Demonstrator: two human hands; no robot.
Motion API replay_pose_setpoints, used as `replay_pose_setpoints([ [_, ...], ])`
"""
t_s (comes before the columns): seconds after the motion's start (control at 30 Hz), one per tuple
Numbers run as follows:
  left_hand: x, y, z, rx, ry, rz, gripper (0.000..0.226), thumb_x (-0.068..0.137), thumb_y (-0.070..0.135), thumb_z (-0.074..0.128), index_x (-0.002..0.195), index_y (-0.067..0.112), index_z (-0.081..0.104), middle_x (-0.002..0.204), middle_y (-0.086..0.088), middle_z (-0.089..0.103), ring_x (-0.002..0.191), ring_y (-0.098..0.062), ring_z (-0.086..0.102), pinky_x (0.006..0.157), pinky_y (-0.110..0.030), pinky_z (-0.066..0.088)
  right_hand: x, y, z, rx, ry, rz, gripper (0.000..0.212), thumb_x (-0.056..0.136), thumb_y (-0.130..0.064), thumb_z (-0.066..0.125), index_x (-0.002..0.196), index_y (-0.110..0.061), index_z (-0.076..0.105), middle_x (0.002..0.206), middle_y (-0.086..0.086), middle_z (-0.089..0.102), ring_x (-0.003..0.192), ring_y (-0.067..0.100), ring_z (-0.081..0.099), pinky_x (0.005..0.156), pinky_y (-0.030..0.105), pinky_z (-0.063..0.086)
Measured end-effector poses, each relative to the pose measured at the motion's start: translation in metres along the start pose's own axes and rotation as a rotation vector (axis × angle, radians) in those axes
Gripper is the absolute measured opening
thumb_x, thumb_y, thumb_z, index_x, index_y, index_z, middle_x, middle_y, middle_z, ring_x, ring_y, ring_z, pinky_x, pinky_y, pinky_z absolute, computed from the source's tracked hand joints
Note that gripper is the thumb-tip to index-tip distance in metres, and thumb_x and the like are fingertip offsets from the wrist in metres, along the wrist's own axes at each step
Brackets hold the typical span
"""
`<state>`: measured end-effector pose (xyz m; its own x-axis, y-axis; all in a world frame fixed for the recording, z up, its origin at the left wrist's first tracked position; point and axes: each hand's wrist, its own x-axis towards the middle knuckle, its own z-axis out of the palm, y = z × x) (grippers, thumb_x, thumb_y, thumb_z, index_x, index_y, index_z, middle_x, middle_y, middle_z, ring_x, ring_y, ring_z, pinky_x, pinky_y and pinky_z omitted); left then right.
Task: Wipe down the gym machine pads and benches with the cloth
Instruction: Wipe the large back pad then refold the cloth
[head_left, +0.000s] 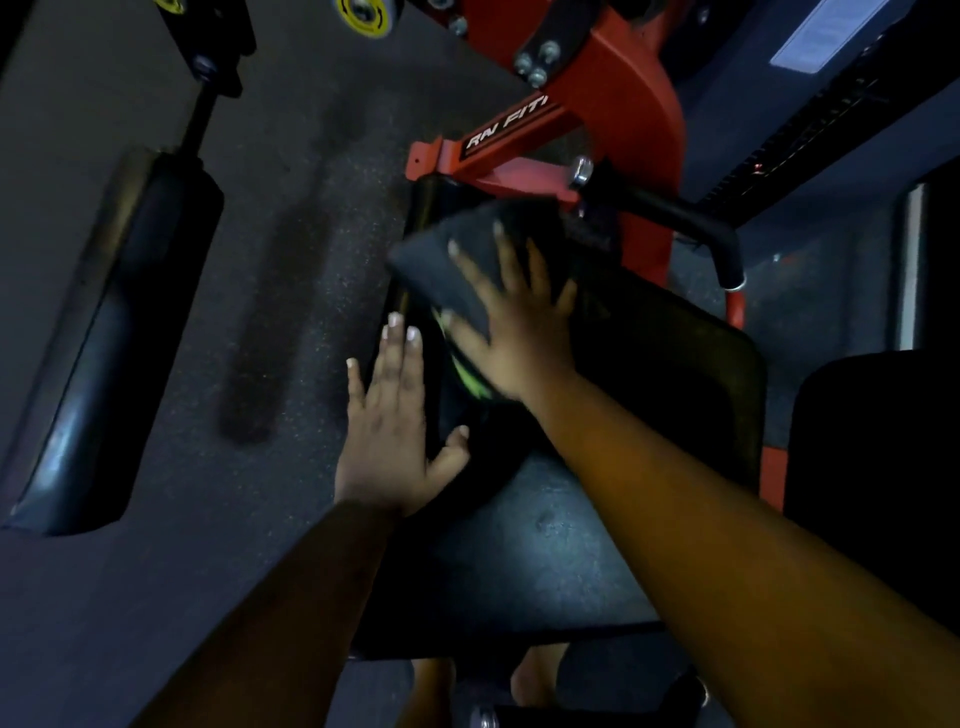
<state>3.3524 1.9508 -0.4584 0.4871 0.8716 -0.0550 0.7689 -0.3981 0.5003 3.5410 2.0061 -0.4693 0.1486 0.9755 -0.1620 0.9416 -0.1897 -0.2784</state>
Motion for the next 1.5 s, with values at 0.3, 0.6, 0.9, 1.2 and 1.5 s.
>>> replay_pose_setpoints([
  [0.3,0.007,0.001,0.003,0.147,-0.112,-0.029,0.095,0.093,0.073,0.030,0.165,0.017,0.001,0.173,-0.003,-0.007,0.159,-0.020,-0.010,0.122,-0.070,0.006,-0.036,0.056,0.010,0.106,-0.048,0.372,0.087,0.083,-0.087,0.035,0.156,-0.058,-0.002,0.172,-0.005,-0.011,0.157,0.032,-0.010,0.113,0.079,0.004],
  [0.6,0.002,-0.002,-0.003,-0.031,-0.054,-0.007,0.094,0.095,0.067,0.032,0.164,0.013,-0.002,0.173,-0.002,-0.007,0.160,-0.017,-0.004,0.125,-0.064,0.010,-0.186,-0.007,0.036,0.038,-0.075,0.134,0.090,0.083,-0.081,0.039,0.159,-0.052,0.001,0.173,0.000,0.000,0.157,0.037,0.007,0.110,0.076,0.023],
  [0.9,-0.009,-0.006,-0.001,-0.267,0.146,0.007,0.085,0.101,0.059,0.030,0.163,0.011,-0.004,0.172,-0.009,-0.010,0.160,-0.018,-0.005,0.125,-0.064,0.000,0.039,-0.030,0.002,0.141,0.006,0.270,0.081,0.088,-0.078,0.043,0.157,-0.054,0.008,0.172,-0.003,-0.006,0.156,0.039,-0.006,0.110,0.082,0.005],
  [1.2,-0.079,-0.032,-0.018,-0.362,0.316,-0.214,0.083,0.102,0.067,0.022,0.163,0.013,0.005,0.172,-0.008,-0.001,0.158,-0.007,-0.001,0.125,-0.061,0.001,-0.124,-0.073,0.031,-0.031,0.007,-0.143,0.081,0.080,-0.068,0.048,0.157,-0.049,0.027,0.173,-0.002,0.006,0.157,0.036,0.001,0.110,0.073,0.016],
  [1.5,-0.144,-0.017,-0.015,0.119,-0.100,0.079,0.082,0.098,0.065,0.031,0.165,0.021,0.013,0.173,-0.003,-0.004,0.160,-0.022,0.002,0.122,-0.068,-0.003,-0.266,-0.003,0.057,-0.068,-0.139,-0.387,0.090,0.078,-0.077,0.055,0.157,-0.053,0.018,0.172,-0.007,0.007,0.159,0.028,0.003,0.116,0.070,0.007],
])
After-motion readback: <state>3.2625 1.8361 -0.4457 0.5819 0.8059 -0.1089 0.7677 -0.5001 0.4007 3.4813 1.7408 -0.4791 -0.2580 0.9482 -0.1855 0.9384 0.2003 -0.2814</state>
